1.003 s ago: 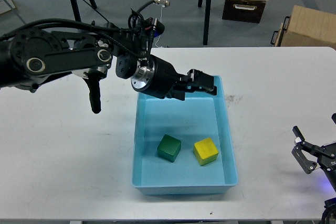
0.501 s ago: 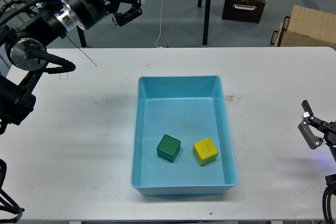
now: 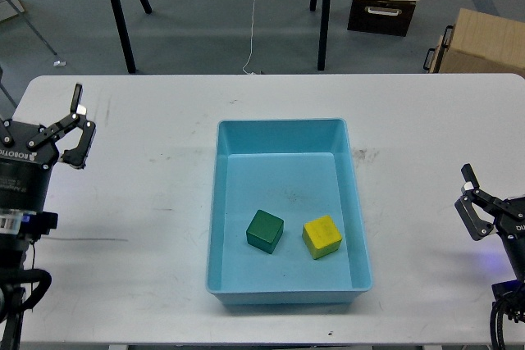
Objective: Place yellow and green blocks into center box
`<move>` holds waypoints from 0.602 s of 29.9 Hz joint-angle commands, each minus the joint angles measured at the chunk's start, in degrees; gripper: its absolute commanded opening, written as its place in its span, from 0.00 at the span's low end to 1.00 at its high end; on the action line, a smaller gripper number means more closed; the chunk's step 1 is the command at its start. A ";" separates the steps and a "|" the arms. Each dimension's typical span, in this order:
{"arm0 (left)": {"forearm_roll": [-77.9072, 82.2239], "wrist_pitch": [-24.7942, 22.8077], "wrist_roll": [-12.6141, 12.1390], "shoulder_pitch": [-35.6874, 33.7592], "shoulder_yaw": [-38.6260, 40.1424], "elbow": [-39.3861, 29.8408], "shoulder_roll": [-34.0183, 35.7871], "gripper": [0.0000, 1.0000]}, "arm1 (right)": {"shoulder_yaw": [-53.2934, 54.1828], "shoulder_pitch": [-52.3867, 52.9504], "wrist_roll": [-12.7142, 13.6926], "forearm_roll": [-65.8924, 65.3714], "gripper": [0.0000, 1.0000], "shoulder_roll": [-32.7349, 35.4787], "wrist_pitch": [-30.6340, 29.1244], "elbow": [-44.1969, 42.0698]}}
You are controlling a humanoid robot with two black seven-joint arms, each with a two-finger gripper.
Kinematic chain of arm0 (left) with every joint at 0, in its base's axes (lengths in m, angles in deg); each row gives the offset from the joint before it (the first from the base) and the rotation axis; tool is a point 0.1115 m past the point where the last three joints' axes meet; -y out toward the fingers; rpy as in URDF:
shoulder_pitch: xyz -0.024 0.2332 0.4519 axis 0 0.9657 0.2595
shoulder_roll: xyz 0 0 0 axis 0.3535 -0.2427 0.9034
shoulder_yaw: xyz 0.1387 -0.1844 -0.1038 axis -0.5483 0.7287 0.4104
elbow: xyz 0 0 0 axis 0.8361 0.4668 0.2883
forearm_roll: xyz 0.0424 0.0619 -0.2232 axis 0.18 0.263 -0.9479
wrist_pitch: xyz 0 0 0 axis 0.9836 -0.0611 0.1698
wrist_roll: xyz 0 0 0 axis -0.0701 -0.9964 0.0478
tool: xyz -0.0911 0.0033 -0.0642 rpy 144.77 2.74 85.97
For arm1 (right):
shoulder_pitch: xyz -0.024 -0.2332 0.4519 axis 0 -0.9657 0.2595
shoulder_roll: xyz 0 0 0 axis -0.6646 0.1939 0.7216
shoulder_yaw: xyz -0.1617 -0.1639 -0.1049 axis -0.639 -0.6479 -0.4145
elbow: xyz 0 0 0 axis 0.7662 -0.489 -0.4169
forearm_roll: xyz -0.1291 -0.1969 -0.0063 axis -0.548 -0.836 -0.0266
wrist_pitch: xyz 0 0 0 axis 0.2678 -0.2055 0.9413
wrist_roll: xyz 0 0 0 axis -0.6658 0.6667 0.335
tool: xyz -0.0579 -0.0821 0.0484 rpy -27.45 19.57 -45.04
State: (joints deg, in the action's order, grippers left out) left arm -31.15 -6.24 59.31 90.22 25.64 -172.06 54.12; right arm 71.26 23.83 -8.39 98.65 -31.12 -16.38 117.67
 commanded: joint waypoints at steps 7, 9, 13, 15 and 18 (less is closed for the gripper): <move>-7.12 -3.11 1.30 12.39 -11.65 0.58 -0.01 1.00 | -0.56 -4.67 0.01 0.00 1.00 2.28 0.00 3.05; -7.12 -3.11 1.39 12.30 -13.33 0.58 -0.01 1.00 | -0.65 -4.67 0.01 0.00 1.00 2.28 0.00 3.23; -7.12 -3.11 1.56 11.87 -13.86 0.75 -0.01 1.00 | -0.48 -4.75 0.01 -0.09 1.00 2.28 0.00 2.97; -7.12 -3.11 1.91 11.60 -14.12 0.75 -0.01 1.00 | -0.48 -4.67 0.01 -0.09 1.00 2.28 0.00 2.97; -7.21 -3.11 2.09 11.51 -14.21 0.75 -0.01 1.00 | -0.39 -4.67 0.01 -0.79 1.00 2.28 0.00 3.15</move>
State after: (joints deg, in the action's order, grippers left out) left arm -38.28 -9.35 61.20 101.86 11.56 -171.31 54.12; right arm 70.77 19.14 -8.39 98.46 -28.84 -16.38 120.73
